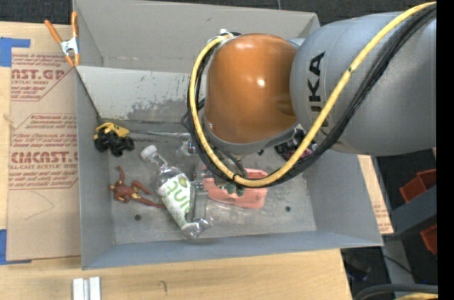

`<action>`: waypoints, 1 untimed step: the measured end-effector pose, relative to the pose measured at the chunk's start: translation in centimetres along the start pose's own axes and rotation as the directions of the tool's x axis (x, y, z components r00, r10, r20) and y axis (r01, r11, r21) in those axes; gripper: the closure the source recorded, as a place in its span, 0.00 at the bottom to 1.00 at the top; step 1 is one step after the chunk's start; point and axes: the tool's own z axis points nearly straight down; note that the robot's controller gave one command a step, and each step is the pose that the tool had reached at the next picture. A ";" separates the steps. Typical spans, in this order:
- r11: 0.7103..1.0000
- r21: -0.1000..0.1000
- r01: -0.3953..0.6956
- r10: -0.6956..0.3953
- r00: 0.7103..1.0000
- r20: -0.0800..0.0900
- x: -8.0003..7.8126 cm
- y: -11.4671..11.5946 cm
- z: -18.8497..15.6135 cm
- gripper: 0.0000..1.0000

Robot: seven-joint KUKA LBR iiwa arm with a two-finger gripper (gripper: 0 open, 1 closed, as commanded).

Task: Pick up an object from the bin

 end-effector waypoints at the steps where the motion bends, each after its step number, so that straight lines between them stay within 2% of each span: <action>1: 1.000 -0.002 -0.003 0.003 1.000 0.008 -0.2 -0.1 -0.4 0.00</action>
Offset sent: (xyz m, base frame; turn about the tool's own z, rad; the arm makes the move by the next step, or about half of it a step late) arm -0.0011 -0.0391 -0.1322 0.0845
